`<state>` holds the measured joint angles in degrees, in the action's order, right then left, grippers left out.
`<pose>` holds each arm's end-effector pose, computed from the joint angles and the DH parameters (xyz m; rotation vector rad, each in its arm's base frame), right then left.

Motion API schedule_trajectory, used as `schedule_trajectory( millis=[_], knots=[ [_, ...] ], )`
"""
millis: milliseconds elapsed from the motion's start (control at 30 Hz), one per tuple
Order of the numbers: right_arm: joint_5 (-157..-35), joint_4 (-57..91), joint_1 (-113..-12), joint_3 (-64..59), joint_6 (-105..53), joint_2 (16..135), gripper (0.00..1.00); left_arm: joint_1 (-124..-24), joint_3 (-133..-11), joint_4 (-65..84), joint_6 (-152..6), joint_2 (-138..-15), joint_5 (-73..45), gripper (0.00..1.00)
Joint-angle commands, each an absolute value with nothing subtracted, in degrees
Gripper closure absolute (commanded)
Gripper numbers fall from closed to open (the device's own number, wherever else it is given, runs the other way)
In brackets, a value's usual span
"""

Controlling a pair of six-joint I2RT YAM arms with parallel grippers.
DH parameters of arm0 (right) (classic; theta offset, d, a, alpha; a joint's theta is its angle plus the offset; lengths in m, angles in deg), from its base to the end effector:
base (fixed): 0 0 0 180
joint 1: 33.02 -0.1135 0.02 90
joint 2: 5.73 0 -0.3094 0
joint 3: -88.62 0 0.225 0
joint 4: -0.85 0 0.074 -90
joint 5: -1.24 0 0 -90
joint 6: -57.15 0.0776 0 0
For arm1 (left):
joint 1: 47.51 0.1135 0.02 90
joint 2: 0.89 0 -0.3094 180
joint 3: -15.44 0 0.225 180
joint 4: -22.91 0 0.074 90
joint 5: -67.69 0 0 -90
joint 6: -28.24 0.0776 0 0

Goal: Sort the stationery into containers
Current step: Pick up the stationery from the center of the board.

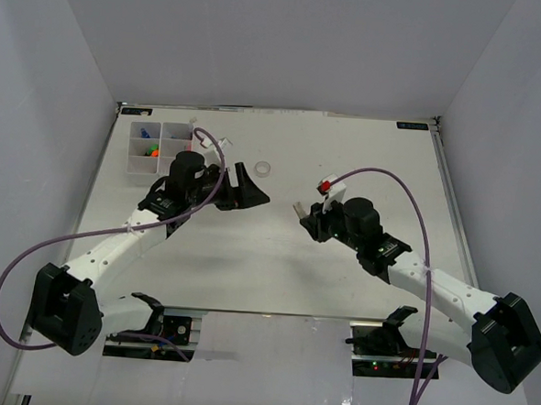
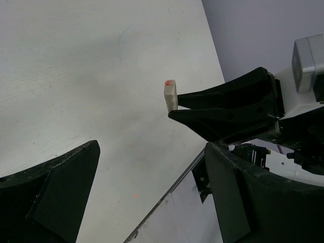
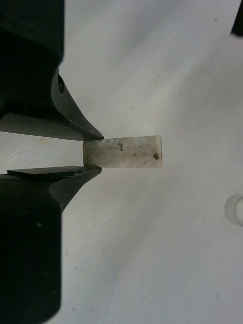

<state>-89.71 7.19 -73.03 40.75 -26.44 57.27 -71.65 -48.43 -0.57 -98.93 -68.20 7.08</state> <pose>0.1813 0.1539 0.2750 -0.5847 1.8979 0.5483 0.2139 -0.1376 0.3213 0.1004 2.1870 -1.1640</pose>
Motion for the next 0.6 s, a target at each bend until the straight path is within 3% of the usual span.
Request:
schedule_trajectory(
  millis=[0,167,567],
  knots=[
    [-94.82,-3.36,-74.06,40.81,-27.76,55.18,0.82,-76.24,-52.32,1.73,-101.22,-70.23,3.54,0.05],
    [-97.73,-4.24,-74.33,39.84,-28.11,55.44,0.82,-81.07,-55.48,2.69,-101.4,-75.06,0.28,0.08],
    [-99.66,-5.39,-74.68,40.1,-28.55,55.26,0.81,-85.48,-59.27,2.87,-99.99,-81.04,-3.41,0.31]
  ],
)
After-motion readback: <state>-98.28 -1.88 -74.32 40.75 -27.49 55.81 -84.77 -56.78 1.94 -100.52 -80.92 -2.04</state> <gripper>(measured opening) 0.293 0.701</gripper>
